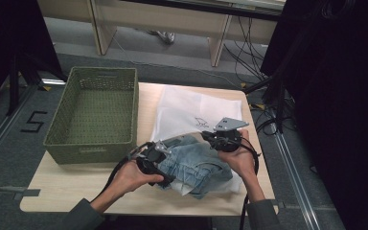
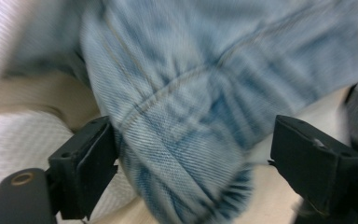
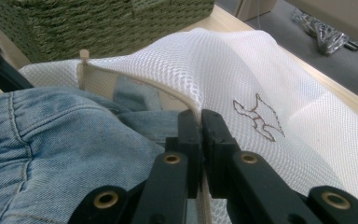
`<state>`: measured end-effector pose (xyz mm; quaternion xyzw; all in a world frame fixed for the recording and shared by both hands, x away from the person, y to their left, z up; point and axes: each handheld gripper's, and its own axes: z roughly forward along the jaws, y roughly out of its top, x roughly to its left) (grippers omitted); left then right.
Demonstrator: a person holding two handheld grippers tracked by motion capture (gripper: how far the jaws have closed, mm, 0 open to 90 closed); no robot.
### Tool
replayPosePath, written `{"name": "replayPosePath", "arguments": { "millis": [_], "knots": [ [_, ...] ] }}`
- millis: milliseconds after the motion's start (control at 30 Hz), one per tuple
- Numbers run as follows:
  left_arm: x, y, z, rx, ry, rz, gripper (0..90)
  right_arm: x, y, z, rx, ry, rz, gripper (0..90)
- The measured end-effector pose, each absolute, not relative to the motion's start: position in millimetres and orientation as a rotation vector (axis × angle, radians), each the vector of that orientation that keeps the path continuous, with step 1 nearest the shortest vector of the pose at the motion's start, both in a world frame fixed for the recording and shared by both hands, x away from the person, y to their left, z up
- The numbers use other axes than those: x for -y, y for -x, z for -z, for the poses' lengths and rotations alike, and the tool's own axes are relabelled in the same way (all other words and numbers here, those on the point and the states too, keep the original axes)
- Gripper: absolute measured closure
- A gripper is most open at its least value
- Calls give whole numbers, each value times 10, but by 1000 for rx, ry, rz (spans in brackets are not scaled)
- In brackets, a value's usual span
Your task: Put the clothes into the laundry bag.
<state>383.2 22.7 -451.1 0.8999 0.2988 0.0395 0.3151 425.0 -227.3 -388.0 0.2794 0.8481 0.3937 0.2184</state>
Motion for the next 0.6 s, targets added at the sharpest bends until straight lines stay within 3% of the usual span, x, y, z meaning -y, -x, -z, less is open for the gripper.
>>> {"name": "replayPosePath", "arguments": {
  "millis": [33,67,167,300,433,600],
  "knots": [
    [-199,-3874,4584,-780,-2342,-71,230,2261,-4249,3880,-2355,-777,-1089,877],
    [-194,-3932,4614,-738,-2356,-75,386,2252,-4251,3883,-2359,-762,-1090,877],
    [-103,-4001,4603,-745,-2321,-167,682,2206,-4251,3909,-2378,-737,-1085,877],
    [-49,-4100,4338,-830,-2146,-191,711,2208,-4236,3907,-2373,-753,-1074,877],
    [56,-4300,4165,-849,-2119,-245,715,2241,-4231,3852,-2352,-756,-1100,878],
    [81,-4698,4648,-1035,-2142,-310,698,2283,-4198,3774,-2335,-726,-1118,879]
  ]
}}
